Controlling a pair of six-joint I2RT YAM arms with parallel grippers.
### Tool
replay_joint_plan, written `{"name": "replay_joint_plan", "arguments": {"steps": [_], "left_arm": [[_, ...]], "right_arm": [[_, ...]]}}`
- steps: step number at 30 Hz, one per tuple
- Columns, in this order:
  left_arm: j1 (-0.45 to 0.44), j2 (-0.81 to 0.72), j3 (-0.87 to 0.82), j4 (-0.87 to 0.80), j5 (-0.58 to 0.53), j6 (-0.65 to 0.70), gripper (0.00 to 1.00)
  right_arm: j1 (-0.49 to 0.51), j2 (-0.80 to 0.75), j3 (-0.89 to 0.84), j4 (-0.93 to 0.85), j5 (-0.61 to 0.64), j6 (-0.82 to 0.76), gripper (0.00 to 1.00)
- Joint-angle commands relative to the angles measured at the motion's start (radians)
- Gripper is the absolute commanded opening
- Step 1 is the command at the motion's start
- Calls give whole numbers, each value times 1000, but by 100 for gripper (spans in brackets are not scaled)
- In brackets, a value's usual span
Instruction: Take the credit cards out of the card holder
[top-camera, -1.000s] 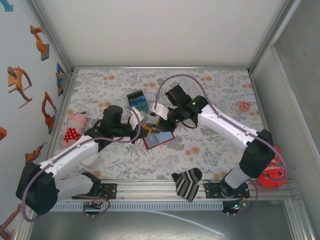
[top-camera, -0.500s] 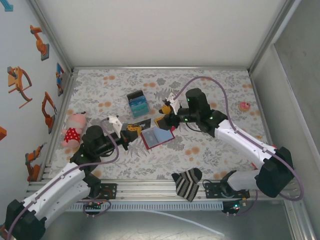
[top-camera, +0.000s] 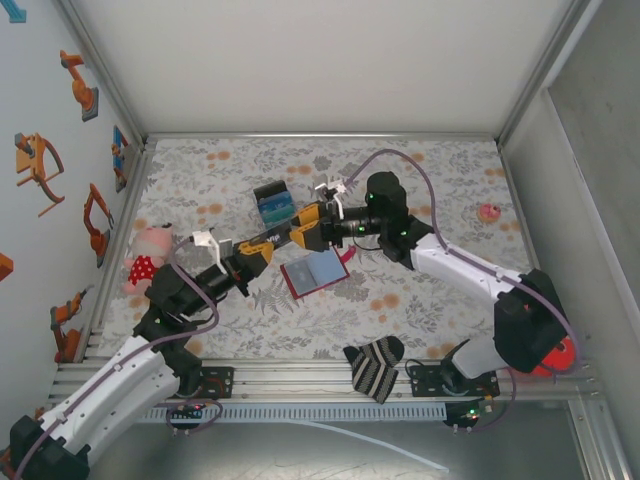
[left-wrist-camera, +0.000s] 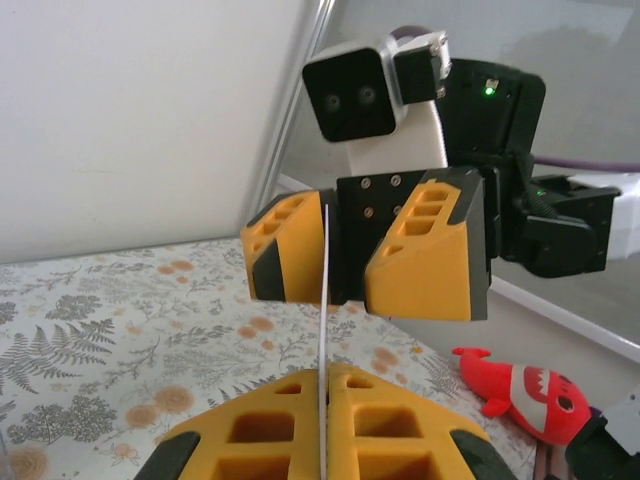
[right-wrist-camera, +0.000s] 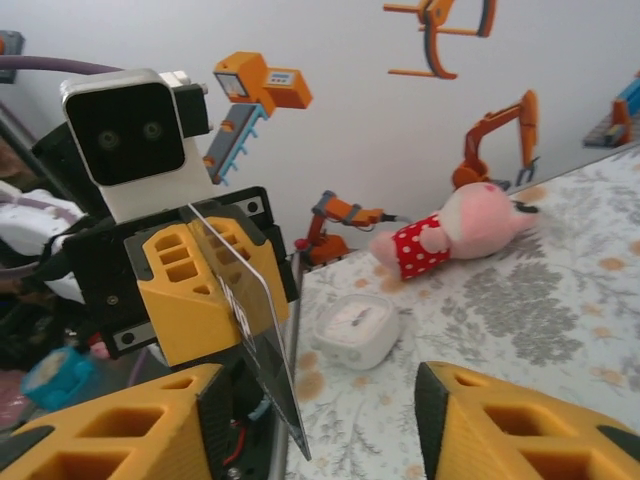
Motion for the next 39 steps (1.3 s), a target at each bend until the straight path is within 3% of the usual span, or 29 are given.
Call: {"name": "replay_joint_plan", "arguments": {"steps": [1,4,12,13,21,26,30,35,39], "left_arm": [[-6,17,-5,79,-2,-43,0],[-7,40,-1,109,1,-51,0],[-11,58,19,89,17,-55,0],[-10,53,26,68,14,-52,2],[-11,-19,166,-319,-86,61,65],[-11,-30,258,-498,-89,178,81],[-13,-6,314,-573,-35,262,76],[-12,104,421,-671,80,364,58],[-11,206,470,-697,132,450,56]], "right_arm": [[9,17,43,109,-97,60,47],[19,31,55,109,-114,60,41],[21,10,63,68,-104,24,0],[21,3,63,49,-98,9,0],[21,-110,80,-338,41,-286,0],[21,-155,95,-514,106,-403,0],[21,-166,109,-583,126,-438,0],[21,-161,126,-627,115,-455,0],[21,-149,140,-653,98,-461,0]]}}
